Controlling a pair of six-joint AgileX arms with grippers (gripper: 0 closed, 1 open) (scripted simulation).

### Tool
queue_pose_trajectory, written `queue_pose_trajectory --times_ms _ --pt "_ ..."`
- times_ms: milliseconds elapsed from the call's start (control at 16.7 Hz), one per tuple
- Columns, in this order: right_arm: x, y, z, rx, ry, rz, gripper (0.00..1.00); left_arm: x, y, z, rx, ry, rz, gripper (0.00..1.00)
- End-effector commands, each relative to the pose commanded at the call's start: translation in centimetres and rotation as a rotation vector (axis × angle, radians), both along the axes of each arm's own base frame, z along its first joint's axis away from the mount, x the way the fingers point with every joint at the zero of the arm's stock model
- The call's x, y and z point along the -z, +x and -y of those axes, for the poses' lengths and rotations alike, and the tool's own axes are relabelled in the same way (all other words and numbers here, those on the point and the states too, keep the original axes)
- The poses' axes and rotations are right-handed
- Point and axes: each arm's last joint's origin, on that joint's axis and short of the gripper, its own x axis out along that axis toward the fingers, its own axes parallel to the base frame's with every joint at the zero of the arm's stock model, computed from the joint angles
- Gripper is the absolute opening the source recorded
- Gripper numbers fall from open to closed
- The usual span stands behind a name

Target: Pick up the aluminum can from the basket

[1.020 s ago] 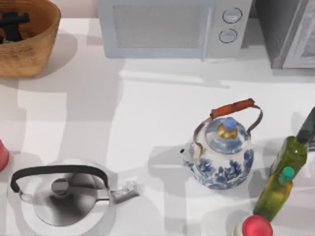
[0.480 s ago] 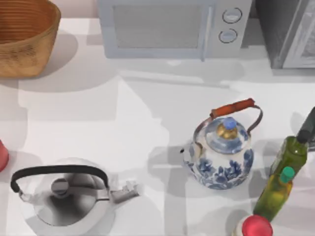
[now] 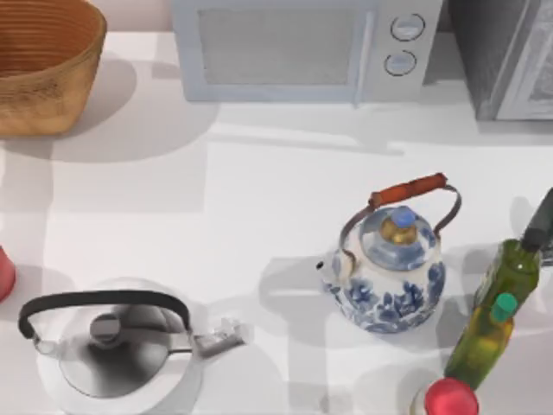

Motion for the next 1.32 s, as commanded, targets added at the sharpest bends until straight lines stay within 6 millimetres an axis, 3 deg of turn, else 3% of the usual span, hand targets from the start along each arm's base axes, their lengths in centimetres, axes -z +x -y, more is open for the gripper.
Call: queue_pose_trajectory --times_ms 180,360,480,780,960,1140,1320 --pt "0.0 0.0 0.0 0.0 0.0 0.0 1.0 3.3 -7.2 2.2 -0.004 0.014 0.094 0.0" --pt "0.0 0.0 0.0 0.0 0.0 0.0 1.0 10.1 -11.8 3.7 0.022 0.013 0.123 0.0" --pt "0.0 0.0 0.0 0.0 0.0 0.0 1.0 15.5 -13.4 4.5 0.053 0.006 0.116 0.0" --pt "0.0 0.0 0.0 0.0 0.0 0.0 1.0 28.5 -14.9 5.7 0.153 -0.015 0.068 0.0" --pt "0.0 0.0 0.0 0.0 0.0 0.0 1.0 33.8 -15.0 6.2 0.21 -0.025 0.048 0.0" --pt "0.0 0.0 0.0 0.0 0.0 0.0 1.0 36.7 -14.8 6.5 0.246 -0.032 0.028 0.0" --pt "0.0 0.0 0.0 0.0 0.0 0.0 1.0 37.2 -14.7 6.6 0.253 -0.033 0.023 0.0"
